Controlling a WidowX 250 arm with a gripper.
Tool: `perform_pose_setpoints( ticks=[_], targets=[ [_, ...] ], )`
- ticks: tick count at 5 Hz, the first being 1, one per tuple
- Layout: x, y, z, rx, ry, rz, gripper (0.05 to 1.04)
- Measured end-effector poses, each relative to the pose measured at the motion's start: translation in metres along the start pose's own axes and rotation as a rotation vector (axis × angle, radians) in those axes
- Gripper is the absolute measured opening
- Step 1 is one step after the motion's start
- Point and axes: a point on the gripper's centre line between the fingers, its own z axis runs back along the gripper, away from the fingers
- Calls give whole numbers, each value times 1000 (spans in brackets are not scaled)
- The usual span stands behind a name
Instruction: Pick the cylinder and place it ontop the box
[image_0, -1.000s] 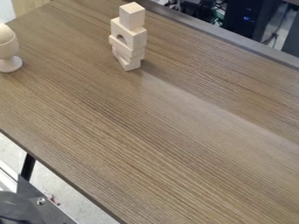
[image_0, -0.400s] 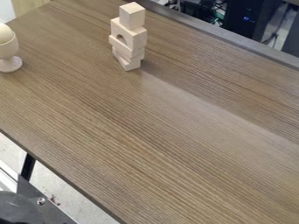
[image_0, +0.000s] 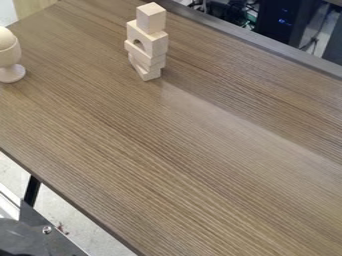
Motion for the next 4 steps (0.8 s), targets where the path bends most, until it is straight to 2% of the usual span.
perform_pose_setpoints(
  ticks=[2,4],
  targets=[
    [13,0,-5,8,2,20,488],
    [20,14,-11,34,4,52,488]
  ],
)
